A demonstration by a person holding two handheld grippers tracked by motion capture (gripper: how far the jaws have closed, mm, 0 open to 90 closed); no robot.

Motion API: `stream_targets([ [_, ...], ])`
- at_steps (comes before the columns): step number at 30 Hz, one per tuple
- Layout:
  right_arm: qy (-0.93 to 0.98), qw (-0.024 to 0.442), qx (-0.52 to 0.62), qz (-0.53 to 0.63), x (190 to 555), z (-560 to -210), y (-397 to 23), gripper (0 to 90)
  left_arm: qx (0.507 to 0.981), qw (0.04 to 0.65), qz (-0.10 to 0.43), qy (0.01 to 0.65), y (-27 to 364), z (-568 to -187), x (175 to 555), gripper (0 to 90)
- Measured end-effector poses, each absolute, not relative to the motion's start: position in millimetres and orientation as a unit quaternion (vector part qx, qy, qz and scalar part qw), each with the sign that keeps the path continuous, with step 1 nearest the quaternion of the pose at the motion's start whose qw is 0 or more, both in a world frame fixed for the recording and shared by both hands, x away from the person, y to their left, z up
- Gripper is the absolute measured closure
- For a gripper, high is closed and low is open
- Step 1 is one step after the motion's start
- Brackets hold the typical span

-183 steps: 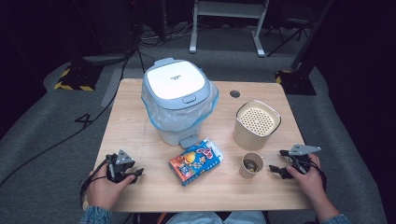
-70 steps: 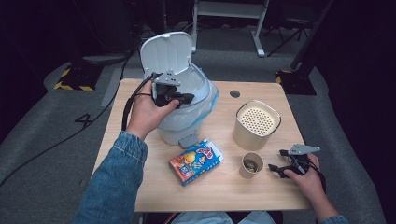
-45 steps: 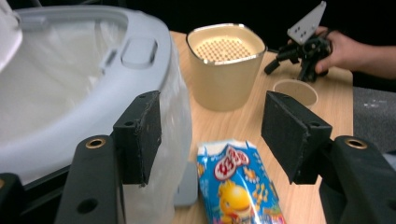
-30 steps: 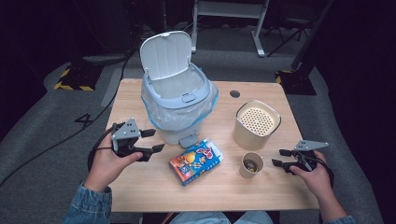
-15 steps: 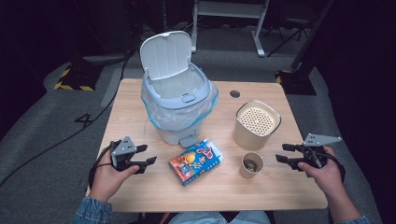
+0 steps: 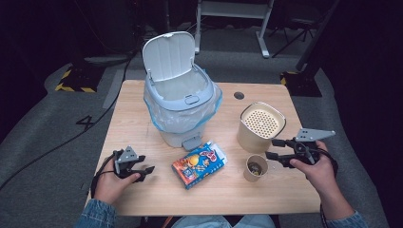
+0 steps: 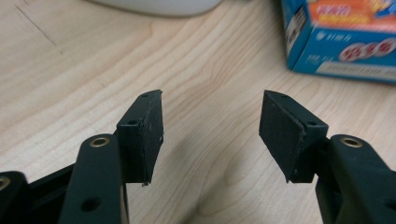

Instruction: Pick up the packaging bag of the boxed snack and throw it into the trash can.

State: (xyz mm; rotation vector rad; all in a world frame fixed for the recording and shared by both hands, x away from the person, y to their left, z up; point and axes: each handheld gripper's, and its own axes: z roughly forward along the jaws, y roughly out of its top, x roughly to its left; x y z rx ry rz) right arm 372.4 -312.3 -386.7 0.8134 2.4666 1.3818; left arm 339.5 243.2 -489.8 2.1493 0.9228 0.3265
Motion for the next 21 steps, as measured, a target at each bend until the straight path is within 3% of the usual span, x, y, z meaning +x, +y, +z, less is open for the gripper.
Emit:
stream_targets([
  [5,0.843,0.089,0.255,0.465,372,-384,-288,35.7,0.857,0.345,0.127,0.361,241,-499,343,39.9],
  [21,0.876,0.045,0.230,0.421,380,-391,-189,32.3,0.852,0.359,0.141,0.353,238,-504,343,34.8],
])
